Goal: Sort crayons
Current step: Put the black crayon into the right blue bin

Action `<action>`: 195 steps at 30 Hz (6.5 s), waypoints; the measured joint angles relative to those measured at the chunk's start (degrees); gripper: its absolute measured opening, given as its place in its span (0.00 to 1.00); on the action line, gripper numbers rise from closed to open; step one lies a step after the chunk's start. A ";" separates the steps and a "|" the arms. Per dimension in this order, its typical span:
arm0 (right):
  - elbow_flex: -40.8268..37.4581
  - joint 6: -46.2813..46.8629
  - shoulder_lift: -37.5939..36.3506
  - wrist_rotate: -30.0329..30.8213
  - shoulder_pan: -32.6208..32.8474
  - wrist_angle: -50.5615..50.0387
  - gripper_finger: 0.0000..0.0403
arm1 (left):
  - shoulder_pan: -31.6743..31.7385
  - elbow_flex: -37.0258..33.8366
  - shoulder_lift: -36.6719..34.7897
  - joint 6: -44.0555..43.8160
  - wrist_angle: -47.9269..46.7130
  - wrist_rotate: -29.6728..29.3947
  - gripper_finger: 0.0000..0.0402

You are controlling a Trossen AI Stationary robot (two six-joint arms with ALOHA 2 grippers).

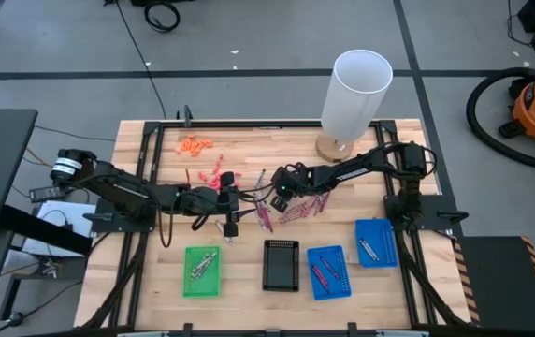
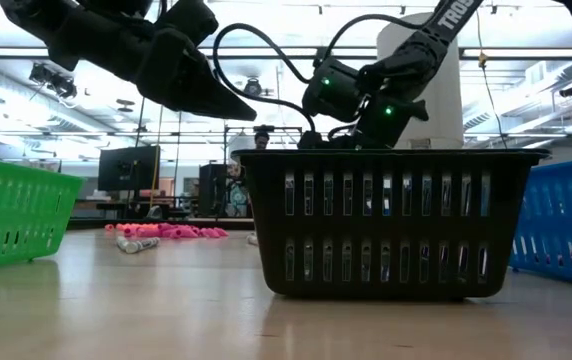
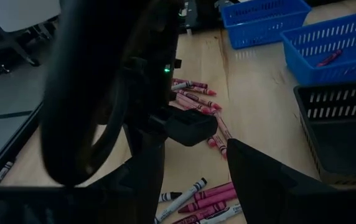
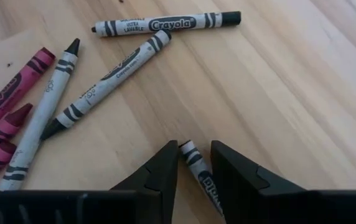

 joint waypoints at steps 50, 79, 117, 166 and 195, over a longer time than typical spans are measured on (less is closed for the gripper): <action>-0.15 -17.20 -18.59 -22.08 14.99 2.52 0.08 | 0.00 0.02 0.02 -0.83 0.06 0.02 0.46; -0.17 19.31 -26.10 -1.76 31.83 -27.26 0.08 | 0.02 0.04 0.02 -0.92 -0.87 -2.51 0.46; -14.53 70.58 -26.29 -11.70 43.60 -58.34 0.22 | 0.03 0.04 0.02 -0.98 -0.76 -2.54 0.46; -14.98 17.41 -26.18 7.32 8.14 -25.99 0.31 | 0.04 0.04 0.02 -0.94 -0.79 -2.54 0.46; -26.60 12.15 -26.16 -0.67 -4.77 -5.35 0.34 | 0.04 0.04 0.02 -0.94 -0.81 -2.54 0.46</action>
